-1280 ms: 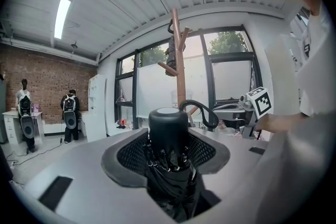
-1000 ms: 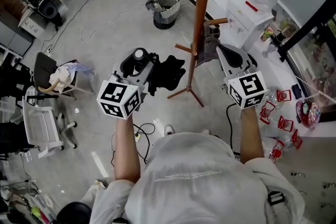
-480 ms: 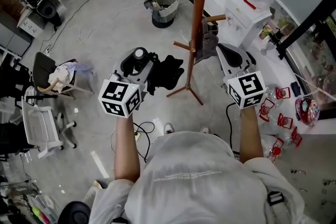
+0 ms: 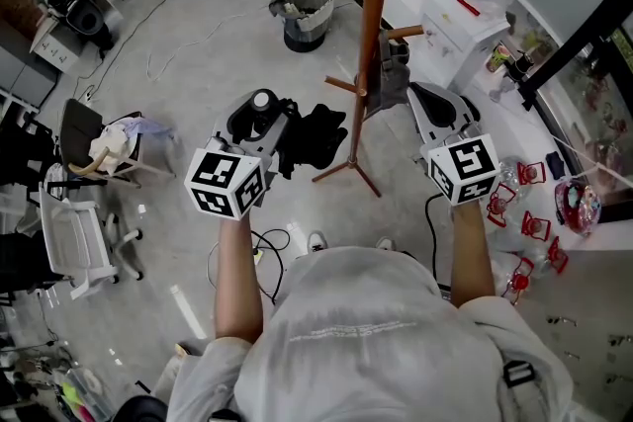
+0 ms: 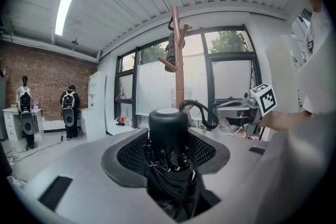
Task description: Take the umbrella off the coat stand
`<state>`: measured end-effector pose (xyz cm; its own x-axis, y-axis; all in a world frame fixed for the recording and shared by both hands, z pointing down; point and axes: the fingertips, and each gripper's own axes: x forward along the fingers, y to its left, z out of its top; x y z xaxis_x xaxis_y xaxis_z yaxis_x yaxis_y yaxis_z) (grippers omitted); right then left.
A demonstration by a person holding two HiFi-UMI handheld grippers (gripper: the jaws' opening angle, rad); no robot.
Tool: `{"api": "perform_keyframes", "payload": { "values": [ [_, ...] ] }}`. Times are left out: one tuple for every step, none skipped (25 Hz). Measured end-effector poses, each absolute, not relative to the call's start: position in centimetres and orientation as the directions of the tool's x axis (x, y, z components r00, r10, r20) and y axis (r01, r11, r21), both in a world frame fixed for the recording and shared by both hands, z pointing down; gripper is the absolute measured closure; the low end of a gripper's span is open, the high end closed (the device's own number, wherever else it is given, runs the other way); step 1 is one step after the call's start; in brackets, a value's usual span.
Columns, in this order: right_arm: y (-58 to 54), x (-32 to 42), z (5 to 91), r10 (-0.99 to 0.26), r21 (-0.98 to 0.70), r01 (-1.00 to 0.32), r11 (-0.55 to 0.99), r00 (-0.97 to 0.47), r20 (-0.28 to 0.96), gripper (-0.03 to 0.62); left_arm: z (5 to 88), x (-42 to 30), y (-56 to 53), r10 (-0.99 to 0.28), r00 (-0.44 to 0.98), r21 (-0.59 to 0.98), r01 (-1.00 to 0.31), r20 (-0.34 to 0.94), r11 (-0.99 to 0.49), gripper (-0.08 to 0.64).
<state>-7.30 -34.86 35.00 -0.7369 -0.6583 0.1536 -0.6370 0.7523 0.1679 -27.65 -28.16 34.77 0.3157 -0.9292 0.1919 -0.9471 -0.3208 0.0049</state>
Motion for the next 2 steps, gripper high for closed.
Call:
{"api": "perform_keyframes", "payload": {
  "values": [
    [-34.87, -7.33, 35.02, -0.659, 0.166, -0.638, 0.752, -0.737, 0.154, 0.568, 34.85, -27.67, -28.18, -0.929, 0.316, 0.004, -0.947, 0.194, -0.321, 0.333],
    [-34.88, -7.36, 35.04, -0.659, 0.164, -0.639, 0.752, -0.736, 0.153, 0.569, 34.93, -27.69, -28.2, -0.929, 0.315, 0.003, -0.947, 0.196, -0.321, 0.334]
  ]
}}
